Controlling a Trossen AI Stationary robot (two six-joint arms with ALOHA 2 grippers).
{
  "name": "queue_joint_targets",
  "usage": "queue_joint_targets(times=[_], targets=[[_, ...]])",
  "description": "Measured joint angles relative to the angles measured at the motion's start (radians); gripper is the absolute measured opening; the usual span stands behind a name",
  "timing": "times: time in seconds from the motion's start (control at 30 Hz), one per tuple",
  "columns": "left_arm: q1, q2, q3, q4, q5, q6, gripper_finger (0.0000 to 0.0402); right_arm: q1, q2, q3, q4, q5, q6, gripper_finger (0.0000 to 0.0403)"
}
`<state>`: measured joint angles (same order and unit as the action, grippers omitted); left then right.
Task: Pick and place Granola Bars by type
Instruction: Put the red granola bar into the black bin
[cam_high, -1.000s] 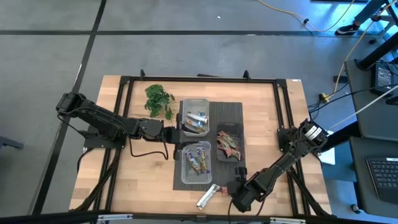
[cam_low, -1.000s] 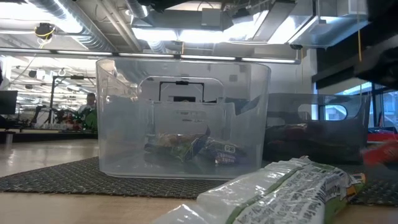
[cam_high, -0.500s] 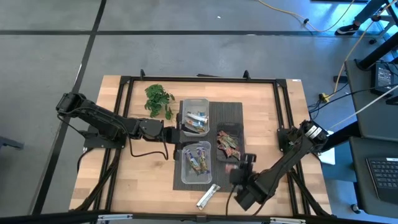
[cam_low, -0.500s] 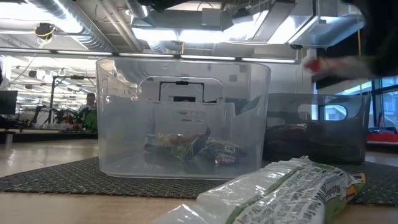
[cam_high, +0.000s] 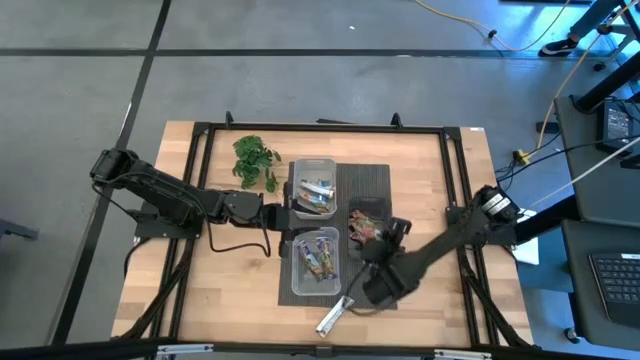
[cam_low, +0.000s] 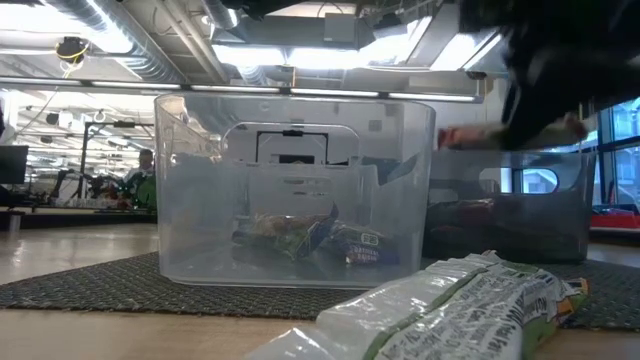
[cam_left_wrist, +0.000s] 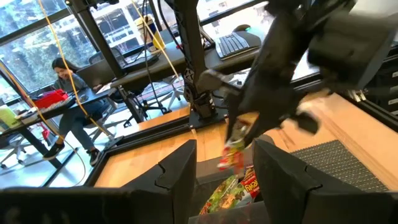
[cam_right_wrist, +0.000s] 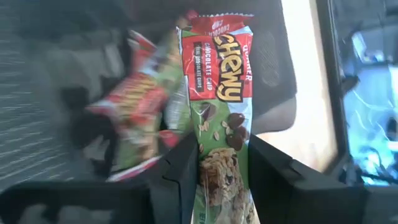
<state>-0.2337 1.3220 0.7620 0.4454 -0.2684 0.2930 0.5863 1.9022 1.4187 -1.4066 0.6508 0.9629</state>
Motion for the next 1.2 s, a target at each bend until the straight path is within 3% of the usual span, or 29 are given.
queue_joint_targets(times=[0.4,0.7,1.0,1.2], targets=[[0.000,0.000,0.000,0.000,-0.002,0.001,0.0150,-0.153,0.000,-0.089,0.102,-0.022,-0.024,0.0124],[0.000,0.000,0.000,0.000,-0.003,0.001,0.0151,-0.200,0.000,-0.089,0.263,-0.127,-0.078,0.0124],[0.000,0.000,0.000,0.000,-0.003,0.000,0.0152,-0.210,0.000,-0.089,0.266,-0.130,-0.108,0.0125],[0.000,0.000,0.000,0.000,-0.003,0.000,0.0152,-0.210,0.000,-0.089,0.263,-0.130,-0.135,0.0164]])
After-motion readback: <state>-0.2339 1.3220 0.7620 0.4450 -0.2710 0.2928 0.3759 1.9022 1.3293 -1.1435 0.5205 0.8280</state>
